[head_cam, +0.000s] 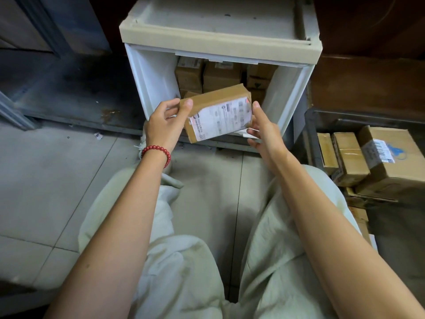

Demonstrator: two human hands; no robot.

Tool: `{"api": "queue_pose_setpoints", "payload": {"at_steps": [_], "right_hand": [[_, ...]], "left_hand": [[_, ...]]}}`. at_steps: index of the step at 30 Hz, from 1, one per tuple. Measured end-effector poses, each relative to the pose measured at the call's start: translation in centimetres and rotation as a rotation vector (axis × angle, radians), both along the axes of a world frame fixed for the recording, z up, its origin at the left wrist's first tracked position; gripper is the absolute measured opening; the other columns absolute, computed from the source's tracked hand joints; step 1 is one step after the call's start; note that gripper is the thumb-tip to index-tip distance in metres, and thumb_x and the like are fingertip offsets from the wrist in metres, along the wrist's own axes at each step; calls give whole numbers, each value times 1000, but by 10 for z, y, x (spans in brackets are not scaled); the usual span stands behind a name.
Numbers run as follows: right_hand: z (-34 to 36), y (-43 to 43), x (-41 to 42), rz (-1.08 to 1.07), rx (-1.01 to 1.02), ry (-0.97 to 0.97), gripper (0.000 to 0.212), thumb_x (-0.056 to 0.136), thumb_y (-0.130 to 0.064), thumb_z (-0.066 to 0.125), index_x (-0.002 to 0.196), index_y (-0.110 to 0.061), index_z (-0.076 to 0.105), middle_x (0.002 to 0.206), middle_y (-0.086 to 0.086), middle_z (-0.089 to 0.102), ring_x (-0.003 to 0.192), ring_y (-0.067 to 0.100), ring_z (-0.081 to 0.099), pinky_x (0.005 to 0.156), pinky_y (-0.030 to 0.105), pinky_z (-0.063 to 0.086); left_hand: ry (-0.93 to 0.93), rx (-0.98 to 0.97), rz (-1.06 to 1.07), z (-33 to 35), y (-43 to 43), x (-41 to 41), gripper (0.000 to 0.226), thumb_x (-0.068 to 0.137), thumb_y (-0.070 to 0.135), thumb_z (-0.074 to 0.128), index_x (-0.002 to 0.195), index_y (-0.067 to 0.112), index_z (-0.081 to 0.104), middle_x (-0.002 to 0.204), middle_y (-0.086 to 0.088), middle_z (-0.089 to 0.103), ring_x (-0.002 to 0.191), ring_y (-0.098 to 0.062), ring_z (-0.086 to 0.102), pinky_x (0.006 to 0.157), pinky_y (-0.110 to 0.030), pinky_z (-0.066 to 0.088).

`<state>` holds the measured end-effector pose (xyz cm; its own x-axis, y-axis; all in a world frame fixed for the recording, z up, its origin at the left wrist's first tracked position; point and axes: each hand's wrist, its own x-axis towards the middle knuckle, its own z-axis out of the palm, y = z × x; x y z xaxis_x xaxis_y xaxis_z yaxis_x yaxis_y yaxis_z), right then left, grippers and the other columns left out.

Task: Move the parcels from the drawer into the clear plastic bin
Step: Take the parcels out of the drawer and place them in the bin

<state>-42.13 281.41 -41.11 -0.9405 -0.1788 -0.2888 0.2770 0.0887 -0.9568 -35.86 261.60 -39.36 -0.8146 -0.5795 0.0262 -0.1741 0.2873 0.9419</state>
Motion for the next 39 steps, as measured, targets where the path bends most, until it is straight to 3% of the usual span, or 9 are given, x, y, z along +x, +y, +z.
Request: {"api": "queue_pose_setpoints", "payload": {"at_steps": [4,8,10,17,23,29,33,36,39], "right_hand": [[-2,0,-3,-36,20,52,47,91,-59,49,114,-20,60,109,-8,59,96,9,53,74,21,42],[-2,-2,0,-50,-21,74,34,90,-52,57,93,-19,47,117,-3,58,106,8,56,83,29,46],[1,-3,0,-52,-72,47,36,89,-48,61,94,-18,42,122,3,59,111,11,58,92,37,50],[26,50,-9,-153,-155,114,78,82,-41,73,142,-24,26,114,0,67,94,11,71,84,29,56],[42,153,7,-293,-14,88,51,83,-50,68,125,-30,46,102,-12,71,84,2,70,65,21,52],[39,243,43,-401,96,36,68,74,-62,69,125,-19,54,109,-2,71,94,14,69,75,29,53],[23,284,74,-453,57,17,56,71,-55,73,111,-17,65,101,4,74,89,17,72,70,27,57],[0,304,89,-640,28,50,53,73,-44,78,116,-20,61,103,5,73,86,14,72,61,24,56],[-15,322,97,-845,44,94,58,72,-39,82,124,-26,58,118,0,64,103,17,66,79,37,58]], "left_hand": [[0,19,-60,3,1,0,45,85,54,61,120,27,61,96,21,61,84,14,55,62,1,42],[27,166,-117,4,5,-2,46,83,51,65,121,26,62,109,7,68,104,-9,63,87,-36,55],[40,199,-133,5,9,-4,45,82,52,66,120,29,63,113,5,68,106,-13,64,90,-41,54],[63,164,-279,16,57,-31,42,86,41,66,124,29,55,123,4,62,112,-12,59,95,-41,50],[118,68,-520,35,150,-64,35,91,34,62,120,19,54,117,-3,65,103,-10,62,80,-18,51],[103,-95,-748,40,251,-79,29,94,43,52,119,28,58,113,8,63,103,-6,58,85,-21,48],[84,-116,-843,24,300,-80,27,94,45,50,115,32,62,107,15,63,105,-7,57,85,-23,45],[48,-218,-932,5,332,-80,33,94,39,52,124,27,59,121,8,62,113,-13,55,95,-31,45],[30,-411,-1076,-8,362,-84,46,93,35,56,137,27,45,136,4,52,123,-16,48,94,-25,38]]}}
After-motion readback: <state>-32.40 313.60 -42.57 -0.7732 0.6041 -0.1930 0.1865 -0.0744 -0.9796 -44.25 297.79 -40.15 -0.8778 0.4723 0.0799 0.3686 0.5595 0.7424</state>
